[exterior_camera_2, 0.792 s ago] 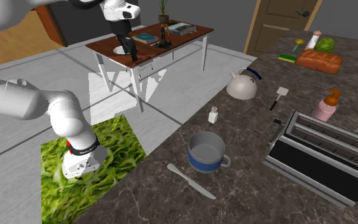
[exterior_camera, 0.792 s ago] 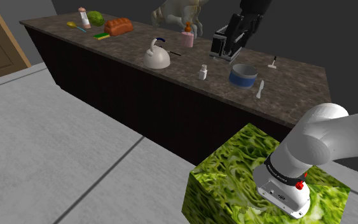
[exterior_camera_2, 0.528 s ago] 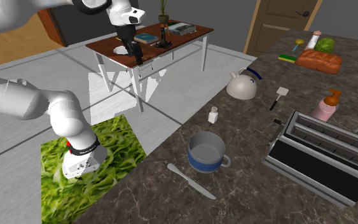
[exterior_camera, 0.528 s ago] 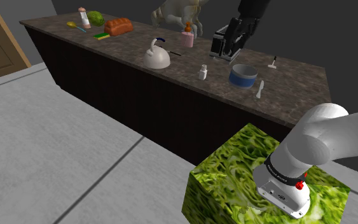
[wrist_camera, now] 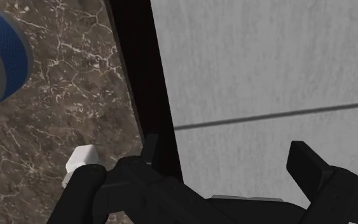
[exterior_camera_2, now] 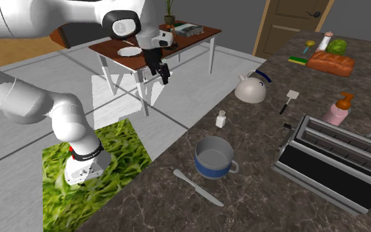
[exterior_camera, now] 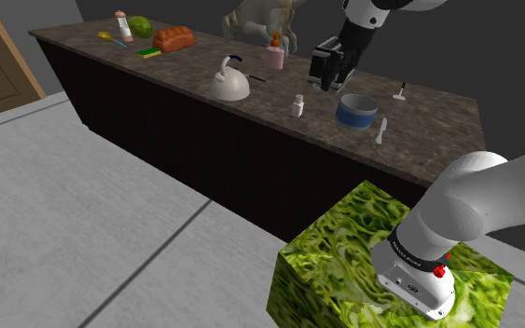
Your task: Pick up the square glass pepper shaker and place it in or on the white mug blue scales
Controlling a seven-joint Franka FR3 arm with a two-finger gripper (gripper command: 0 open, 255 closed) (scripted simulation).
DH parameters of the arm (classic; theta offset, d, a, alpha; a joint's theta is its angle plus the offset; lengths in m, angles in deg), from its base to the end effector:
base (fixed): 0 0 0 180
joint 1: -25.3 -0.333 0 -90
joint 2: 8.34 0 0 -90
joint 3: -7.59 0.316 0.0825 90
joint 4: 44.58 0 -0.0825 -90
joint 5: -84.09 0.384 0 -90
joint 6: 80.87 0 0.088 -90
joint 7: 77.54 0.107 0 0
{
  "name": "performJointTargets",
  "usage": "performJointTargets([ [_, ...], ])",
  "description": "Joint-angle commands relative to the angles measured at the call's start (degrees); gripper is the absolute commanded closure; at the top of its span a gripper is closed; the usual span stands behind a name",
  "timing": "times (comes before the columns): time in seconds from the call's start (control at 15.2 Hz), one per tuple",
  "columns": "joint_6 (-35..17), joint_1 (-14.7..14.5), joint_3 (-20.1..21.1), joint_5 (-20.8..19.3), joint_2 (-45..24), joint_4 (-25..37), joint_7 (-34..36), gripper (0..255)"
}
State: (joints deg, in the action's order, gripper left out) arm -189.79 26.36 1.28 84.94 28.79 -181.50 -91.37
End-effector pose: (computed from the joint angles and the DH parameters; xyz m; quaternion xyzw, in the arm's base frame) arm 0.3684 -0.0533 0.5576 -0.9942 -0.0627 -0.0838 0.0262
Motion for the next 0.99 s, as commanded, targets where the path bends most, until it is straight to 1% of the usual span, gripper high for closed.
performJointTargets([
  [0.0, -2.89, 0.03, -1.95, -0.33, -2.79, 0.23, -3.02, 0],
  [0.26, -8.97, -0.25, -5.85, -0.13, -9.43, 1.1, -9.05, 0],
  [0.46, -13.11, -0.75, -8.73, 0.94, -15.08, 2.73, -13.89, 0],
  [0.73, -17.76, -1.62, -12.35, 3.95, -23.36, 6.2, -20.96, 0],
  [0.92, -20.37, -2.11, -14.62, 7.53, -30.06, 9.77, -26.81, 0],
])
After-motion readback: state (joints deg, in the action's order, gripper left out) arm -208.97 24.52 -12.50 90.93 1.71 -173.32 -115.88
